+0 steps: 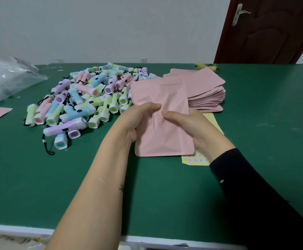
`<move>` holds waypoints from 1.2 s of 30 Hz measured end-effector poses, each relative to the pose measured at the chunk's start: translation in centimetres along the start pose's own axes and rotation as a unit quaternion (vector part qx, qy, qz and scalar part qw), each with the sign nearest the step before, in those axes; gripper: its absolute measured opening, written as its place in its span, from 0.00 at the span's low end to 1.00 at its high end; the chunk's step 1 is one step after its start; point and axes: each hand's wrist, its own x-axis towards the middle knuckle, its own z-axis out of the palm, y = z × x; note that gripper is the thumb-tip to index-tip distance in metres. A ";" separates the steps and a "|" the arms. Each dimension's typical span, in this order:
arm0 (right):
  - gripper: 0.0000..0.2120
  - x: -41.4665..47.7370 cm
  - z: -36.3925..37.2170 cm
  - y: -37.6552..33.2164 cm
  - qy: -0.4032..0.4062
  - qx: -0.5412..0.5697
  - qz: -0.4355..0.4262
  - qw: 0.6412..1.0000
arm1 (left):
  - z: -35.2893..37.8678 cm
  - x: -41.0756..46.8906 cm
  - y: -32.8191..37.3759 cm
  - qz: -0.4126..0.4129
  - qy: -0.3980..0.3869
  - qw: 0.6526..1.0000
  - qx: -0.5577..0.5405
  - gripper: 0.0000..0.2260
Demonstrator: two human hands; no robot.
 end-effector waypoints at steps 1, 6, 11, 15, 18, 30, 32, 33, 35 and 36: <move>0.08 0.0 0.1 0.0 0.004 0.000 -0.003 1.000 | 0.0 -0.1 0.1 -0.010 0.003 1.000 0.003 0.08; 0.14 0.1 0.3 0.1 0.013 0.008 0.003 1.000 | 0.4 0.1 -0.2 -0.001 0.021 1.000 0.018 0.06; 0.18 0.2 -0.2 0.1 0.011 0.017 0.019 1.000 | 0.8 -0.2 -0.3 0.031 0.042 0.998 0.029 0.12; 0.19 0.3 -0.2 -0.1 0.030 0.018 0.037 0.999 | 1.1 -0.5 -0.3 0.063 0.049 0.996 0.031 0.09; 0.21 0.2 -0.3 -0.4 0.037 0.019 0.054 0.998 | 0.9 -0.7 -0.1 0.079 0.033 0.996 0.034 0.08; 0.15 0.1 0.5 -1.0 0.084 0.021 0.060 0.994 | 1.5 -0.7 -0.5 0.137 0.038 0.990 0.022 0.11; 0.20 0.2 0.7 -1.3 0.089 0.013 0.063 0.994 | 1.3 -0.6 -0.4 0.140 0.045 0.989 0.030 0.10; 0.22 0.2 0.9 -1.3 0.091 0.009 0.065 0.994 | 1.1 -0.5 -0.3 0.141 0.049 0.988 0.033 0.10; 0.27 0.2 1.2 -1.3 0.100 0.004 0.068 0.993 | 0.7 -0.5 -0.3 0.143 0.059 0.988 0.019 0.09; 0.27 0.1 1.4 -1.3 0.106 0.005 0.066 0.992 | 0.3 -0.4 -0.2 0.145 0.064 0.987 0.009 0.09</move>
